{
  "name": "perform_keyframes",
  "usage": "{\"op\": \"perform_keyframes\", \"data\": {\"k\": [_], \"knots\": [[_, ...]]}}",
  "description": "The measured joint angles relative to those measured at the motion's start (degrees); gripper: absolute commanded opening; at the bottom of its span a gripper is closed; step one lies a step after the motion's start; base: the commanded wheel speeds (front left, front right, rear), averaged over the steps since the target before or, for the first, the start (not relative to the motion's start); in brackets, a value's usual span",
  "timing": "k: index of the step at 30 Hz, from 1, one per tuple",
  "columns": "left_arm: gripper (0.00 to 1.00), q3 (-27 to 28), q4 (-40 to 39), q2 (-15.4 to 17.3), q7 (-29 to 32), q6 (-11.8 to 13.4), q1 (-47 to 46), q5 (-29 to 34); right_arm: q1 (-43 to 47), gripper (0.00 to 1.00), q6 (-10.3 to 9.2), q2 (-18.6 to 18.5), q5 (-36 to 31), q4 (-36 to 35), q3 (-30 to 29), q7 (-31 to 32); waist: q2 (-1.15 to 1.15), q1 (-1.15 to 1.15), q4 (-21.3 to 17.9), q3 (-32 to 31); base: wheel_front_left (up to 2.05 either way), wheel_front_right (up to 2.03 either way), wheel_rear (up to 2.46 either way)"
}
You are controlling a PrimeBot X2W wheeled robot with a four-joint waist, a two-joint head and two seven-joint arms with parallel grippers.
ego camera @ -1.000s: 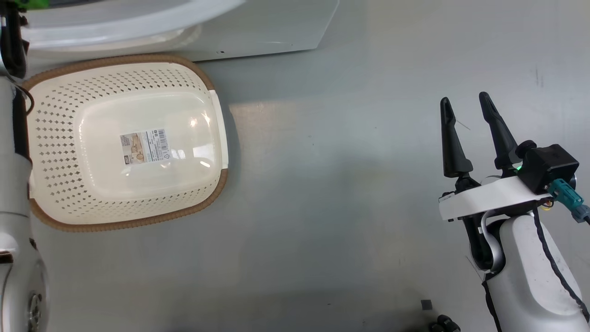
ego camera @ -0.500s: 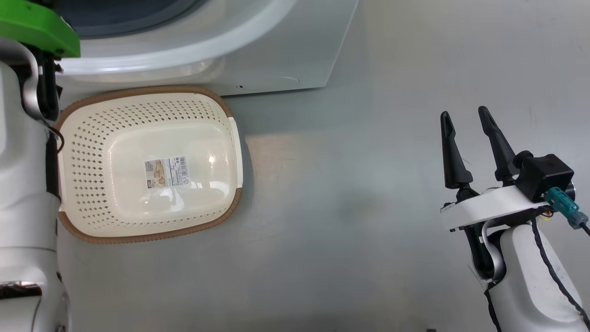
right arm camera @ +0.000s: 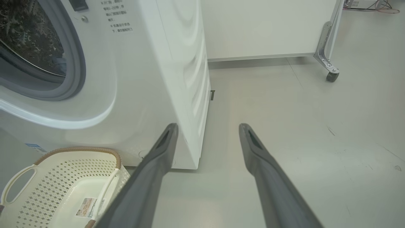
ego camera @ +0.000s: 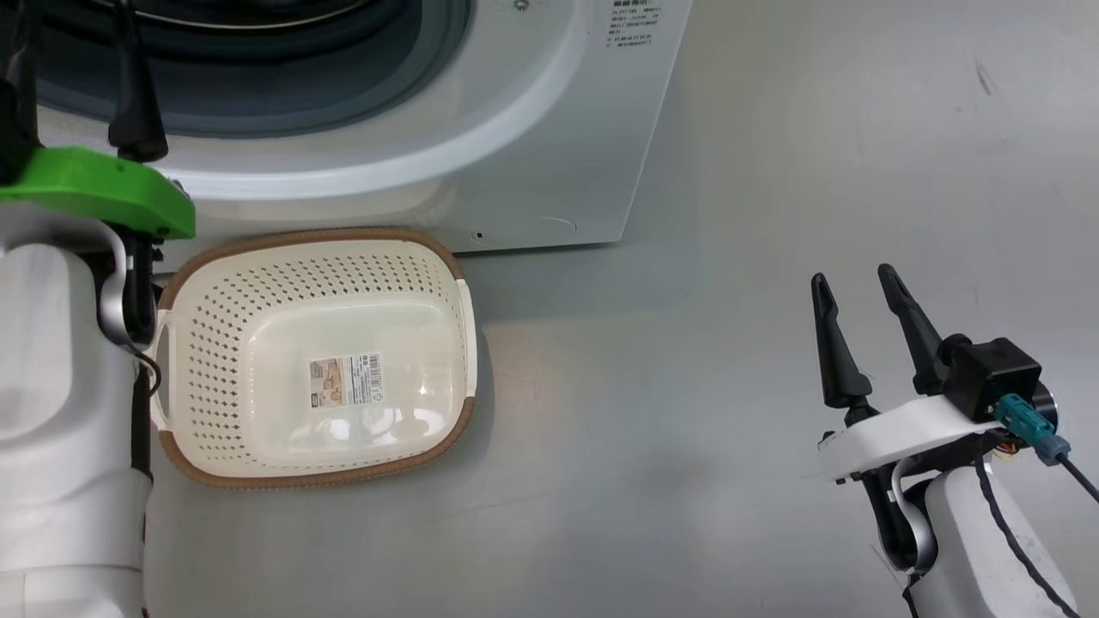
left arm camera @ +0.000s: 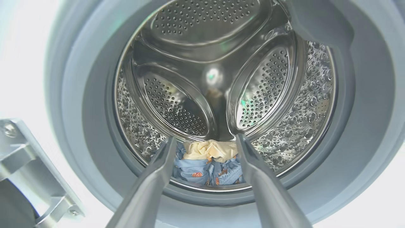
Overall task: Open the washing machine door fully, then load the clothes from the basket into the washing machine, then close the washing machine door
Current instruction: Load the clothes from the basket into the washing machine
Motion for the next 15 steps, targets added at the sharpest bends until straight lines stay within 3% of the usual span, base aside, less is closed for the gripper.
{"op": "perform_keyframes", "data": {"k": [15], "knots": [[1.0, 3.44, -10.05, -0.93, -0.05, 0.75, 16.41, 0.2, 4.16, 1.0, 0.01, 0.27, 0.03, 0.93, 1.14, 0.0, 0.0, 0.0, -0.65, -8.62, 0.0, 0.0, 0.0]]}}
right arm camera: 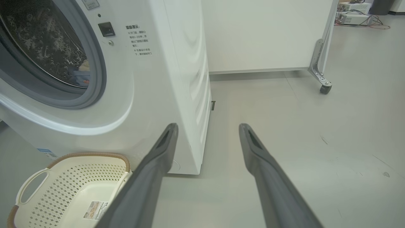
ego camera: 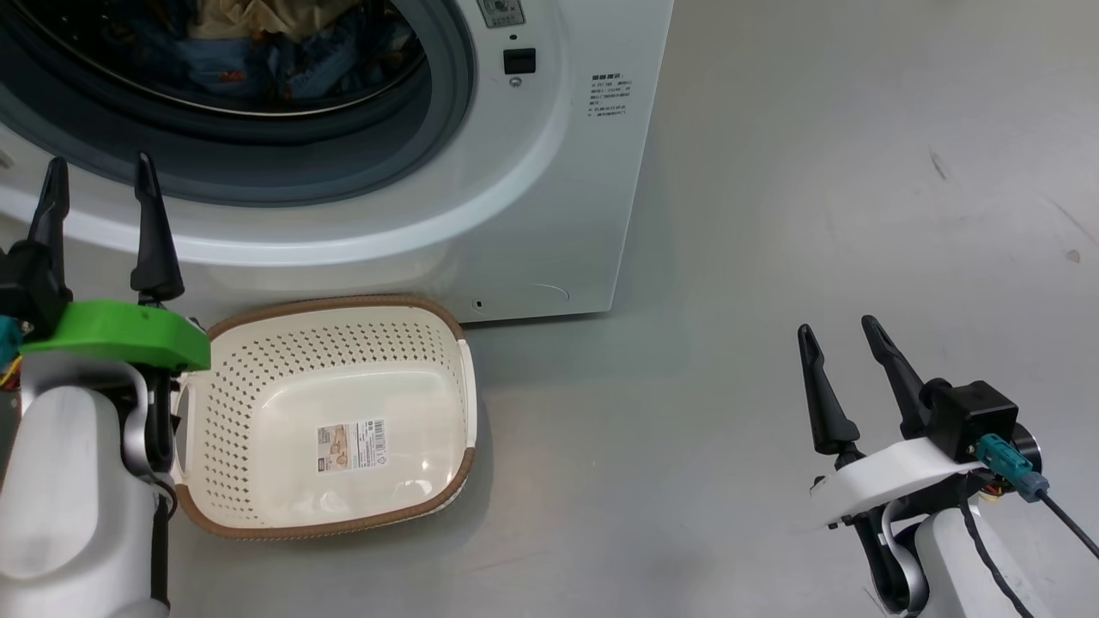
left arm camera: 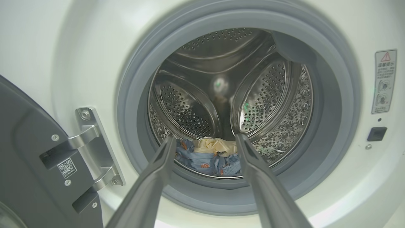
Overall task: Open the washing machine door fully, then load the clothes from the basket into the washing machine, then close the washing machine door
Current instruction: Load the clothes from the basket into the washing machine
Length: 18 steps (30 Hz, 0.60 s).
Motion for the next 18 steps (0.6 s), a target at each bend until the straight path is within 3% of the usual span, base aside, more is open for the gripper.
{"op": "perform_keyframes", "data": {"k": [18], "knots": [[1.0, 2.49, -11.8, -2.86, 0.0, 1.12, 16.48, 1.57, 3.2, 1.0, -0.01, -0.12, 0.05, -0.68, -0.31, 0.0, 0.0, 0.0, -1.03, -5.63, 0.0, 0.0, 0.0]]}}
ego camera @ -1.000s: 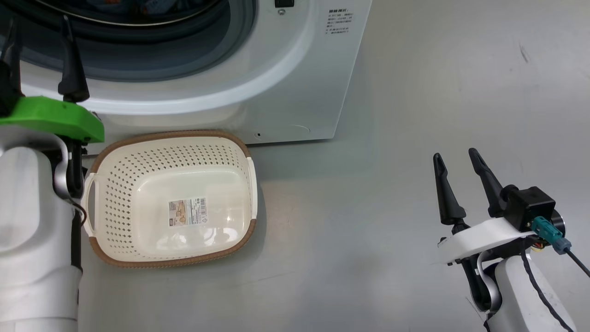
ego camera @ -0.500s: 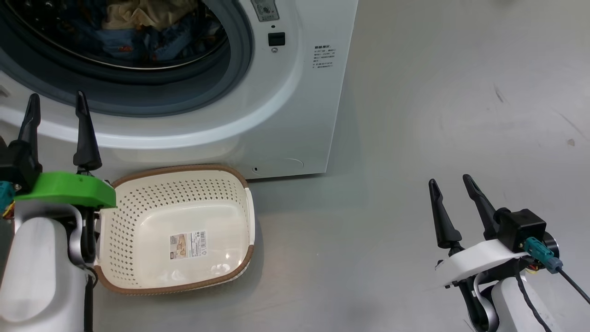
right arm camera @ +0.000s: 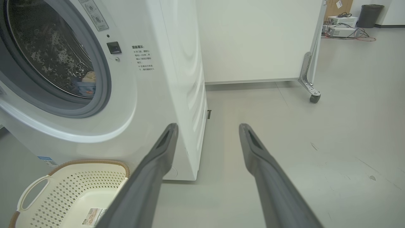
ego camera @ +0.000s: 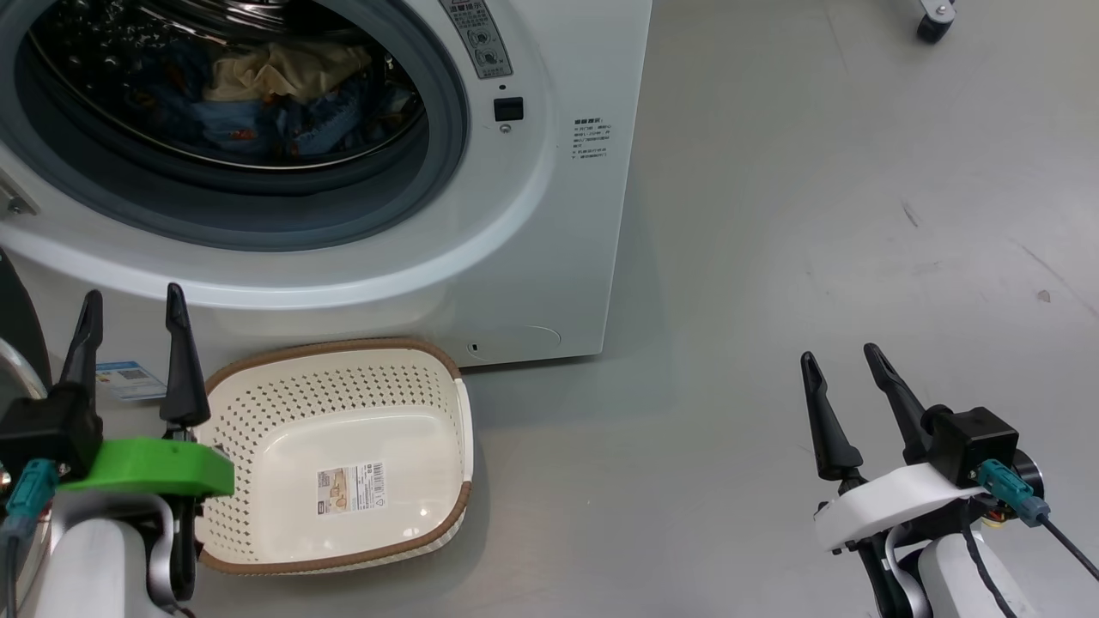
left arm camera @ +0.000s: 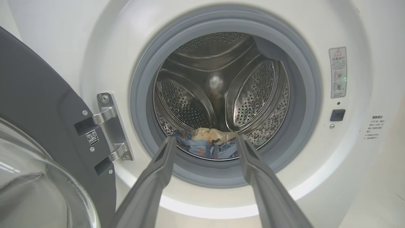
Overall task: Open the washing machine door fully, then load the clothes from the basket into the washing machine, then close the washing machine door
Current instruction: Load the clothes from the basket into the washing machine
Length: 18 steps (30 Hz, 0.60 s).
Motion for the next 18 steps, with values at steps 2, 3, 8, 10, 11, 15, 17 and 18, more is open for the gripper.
{"op": "perform_keyframes", "data": {"k": [2, 3, 8, 10, 11, 15, 17, 18], "knots": [[1.0, 0.32, -0.75, -0.25, 0.0, 0.1, 1.86, 0.07, 0.04, 1.0, 0.0, -0.07, 0.0, -0.02, 0.07, 0.0, 0.0, 0.0, -0.08, -0.27, 0.0, 0.0, 0.0], [1.0, 0.42, -1.24, -0.31, 0.0, 0.18, 2.76, 0.29, 0.1, 1.0, 0.0, -0.09, 0.0, -0.1, 0.07, 0.0, 0.0, 0.0, -0.13, -0.42, 0.0, 0.0, 0.0], [1.0, 0.48, -3.03, -0.97, 0.0, 0.43, 7.82, 0.91, 1.13, 1.0, 0.0, -0.24, 0.0, -0.34, 0.03, 0.0, 0.0, 0.0, -0.34, -1.28, 0.0, 0.0, 0.0], [1.0, 0.52, -3.8, -1.32, 0.0, 0.43, 9.52, 0.91, 1.24, 1.0, 0.0, -0.31, 0.0, -0.54, -0.01, 0.0, 0.0, 0.0, -0.4, -1.61, 0.0, 0.0, 0.0], [1.0, 0.56, -4.1, -1.43, 0.0, 0.49, 10.26, 0.91, 1.25, 1.0, 0.0, -0.33, 0.0, -0.75, -0.02, 0.0, 0.0, 0.0, -0.44, -1.7, 0.0, 0.0, 0.0], [1.0, 0.63, -4.72, -1.65, 0.0, 0.78, 11.63, 0.91, 1.28, 1.0, 0.0, -0.37, 0.0, -0.92, -0.13, 0.0, 0.0, 0.0, -0.5, -1.96, 0.0, 0.0, 0.0], [1.0, 0.56, -5.33, -1.67, 0.0, 0.92, 12.27, 0.91, 1.44, 1.0, 0.0, -0.45, 0.0, -1.07, -0.31, 0.0, 0.0, 0.0, -0.49, -2.25, 0.0, 0.0, 0.0], [1.0, 0.49, -5.52, -1.7, 0.0, 0.93, 12.73, 0.92, 1.66, 1.0, 0.01, -0.46, 0.0, -1.13, -0.51, 0.0, 0.0, 0.0, -0.46, -2.4, 0.0, 0.0, 0.0]]}}
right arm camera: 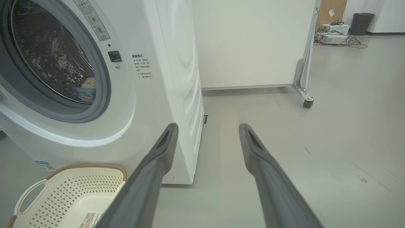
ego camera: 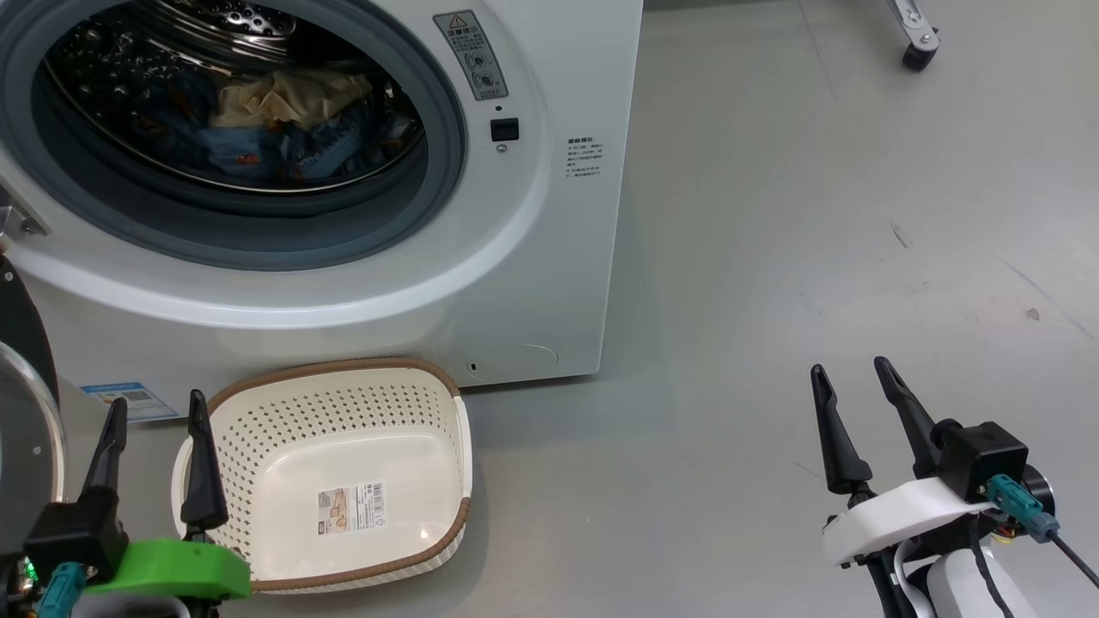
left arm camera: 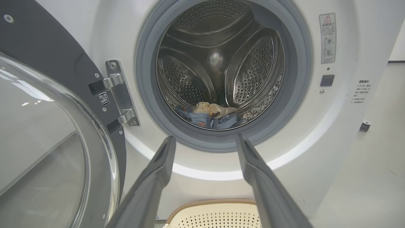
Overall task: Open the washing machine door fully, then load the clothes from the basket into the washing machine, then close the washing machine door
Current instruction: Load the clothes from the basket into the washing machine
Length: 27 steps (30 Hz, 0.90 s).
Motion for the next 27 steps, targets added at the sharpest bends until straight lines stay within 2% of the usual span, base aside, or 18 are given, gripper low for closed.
{"op": "perform_keyframes", "data": {"k": [8, 27], "knots": [[1.0, -0.62, -0.94, -0.16, 0.0, 0.51, 3.54, 0.18, 0.63, 1.0, -0.01, -0.04, -0.01, -0.69, 0.08, 0.0, 0.0, 0.0, 0.04, -0.39, 0.0, 0.0, 0.0], [1.0, -1.56, -3.14, -0.24, 0.0, 0.75, 4.99, 0.4, 0.74, 1.0, -0.01, -0.03, 0.0, -1.09, 0.15, 0.0, 0.0, 0.0, 0.21, -0.83, 0.0, 0.0, 0.0]]}}
